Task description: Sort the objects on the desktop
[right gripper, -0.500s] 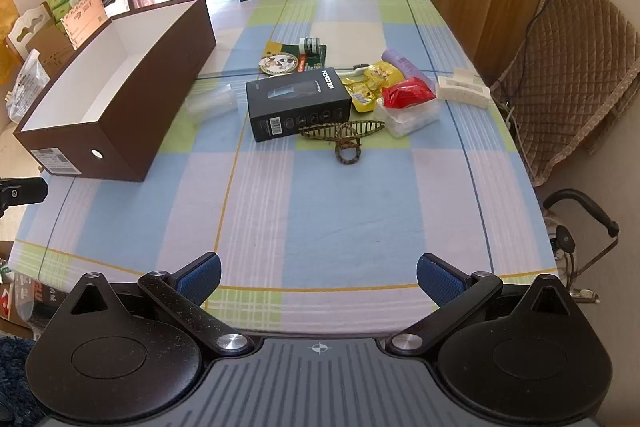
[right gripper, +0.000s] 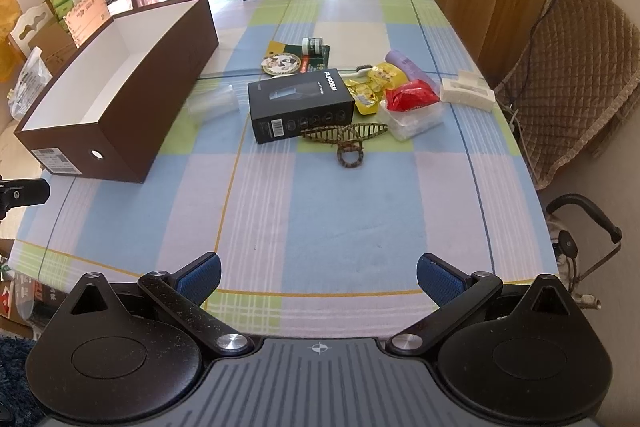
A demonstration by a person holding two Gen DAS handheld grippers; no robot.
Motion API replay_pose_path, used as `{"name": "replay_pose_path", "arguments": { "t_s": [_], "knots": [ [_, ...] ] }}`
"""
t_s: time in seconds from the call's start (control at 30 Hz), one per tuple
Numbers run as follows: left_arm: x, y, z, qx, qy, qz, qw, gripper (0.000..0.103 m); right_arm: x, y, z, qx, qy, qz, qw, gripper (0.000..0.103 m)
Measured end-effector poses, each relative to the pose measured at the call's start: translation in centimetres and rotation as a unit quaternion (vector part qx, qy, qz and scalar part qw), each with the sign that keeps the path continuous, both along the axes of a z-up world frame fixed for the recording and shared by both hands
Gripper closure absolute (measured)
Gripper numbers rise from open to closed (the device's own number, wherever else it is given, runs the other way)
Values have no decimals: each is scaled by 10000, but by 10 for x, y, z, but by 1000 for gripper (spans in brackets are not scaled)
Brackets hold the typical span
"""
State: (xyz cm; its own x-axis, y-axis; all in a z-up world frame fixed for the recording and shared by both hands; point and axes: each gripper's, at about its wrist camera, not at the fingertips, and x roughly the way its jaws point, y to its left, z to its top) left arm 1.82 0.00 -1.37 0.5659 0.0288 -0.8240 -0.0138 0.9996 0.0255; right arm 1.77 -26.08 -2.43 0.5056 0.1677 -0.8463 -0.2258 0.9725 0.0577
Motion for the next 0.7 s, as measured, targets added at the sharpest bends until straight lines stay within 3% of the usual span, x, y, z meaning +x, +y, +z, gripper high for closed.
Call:
{"name": "replay_pose_path", "arguments": {
  "t_s": [0.7],
  "knots": [
    [4,-15,-1,43,12,-18,10000,1,18,-16,-1,198,10,219,9996,2]
  ]
}}
